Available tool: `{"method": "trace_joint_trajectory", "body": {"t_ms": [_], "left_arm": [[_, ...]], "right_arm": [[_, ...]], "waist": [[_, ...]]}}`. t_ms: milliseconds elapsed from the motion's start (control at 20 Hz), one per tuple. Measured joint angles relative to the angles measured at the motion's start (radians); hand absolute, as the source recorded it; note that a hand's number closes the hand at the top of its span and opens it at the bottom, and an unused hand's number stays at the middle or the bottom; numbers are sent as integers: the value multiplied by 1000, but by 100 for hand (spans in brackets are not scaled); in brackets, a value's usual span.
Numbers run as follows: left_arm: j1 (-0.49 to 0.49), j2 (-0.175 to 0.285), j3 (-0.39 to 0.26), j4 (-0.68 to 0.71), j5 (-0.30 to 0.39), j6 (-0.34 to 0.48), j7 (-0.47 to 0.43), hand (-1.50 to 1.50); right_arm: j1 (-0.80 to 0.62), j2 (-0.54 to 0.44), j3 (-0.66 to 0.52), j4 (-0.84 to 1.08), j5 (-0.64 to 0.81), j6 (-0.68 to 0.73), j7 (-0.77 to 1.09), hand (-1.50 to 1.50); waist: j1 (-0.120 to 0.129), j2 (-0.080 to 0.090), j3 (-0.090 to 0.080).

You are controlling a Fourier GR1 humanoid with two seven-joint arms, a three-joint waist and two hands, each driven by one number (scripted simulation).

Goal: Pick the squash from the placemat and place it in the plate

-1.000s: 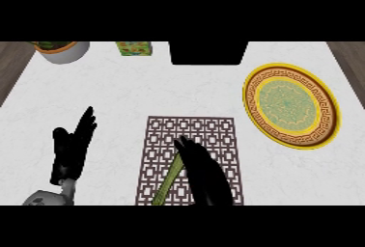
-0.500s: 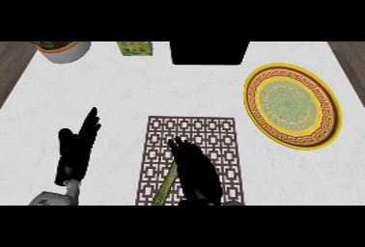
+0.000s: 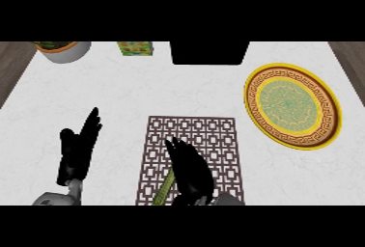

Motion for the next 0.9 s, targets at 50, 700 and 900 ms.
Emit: {"method": "trace_joint_trajectory", "body": {"t_ms": [50,700,900], "left_arm": [[1,-12,0,5,-12,7,-2,0],[4,-45,70,11,-50,-60,-4,0],[21,-41,78,-34,-62,-75,24,0]], "right_arm": [[7,0,-3,7,-2,2,-9,-150],[-13,-11,-5,108,-18,-34,-83,150],[-48,-11,21,160,7,-96,-119,150]], "waist": [[-1,0,0],[-2,-2,0],[-1,-6,-2]]}}
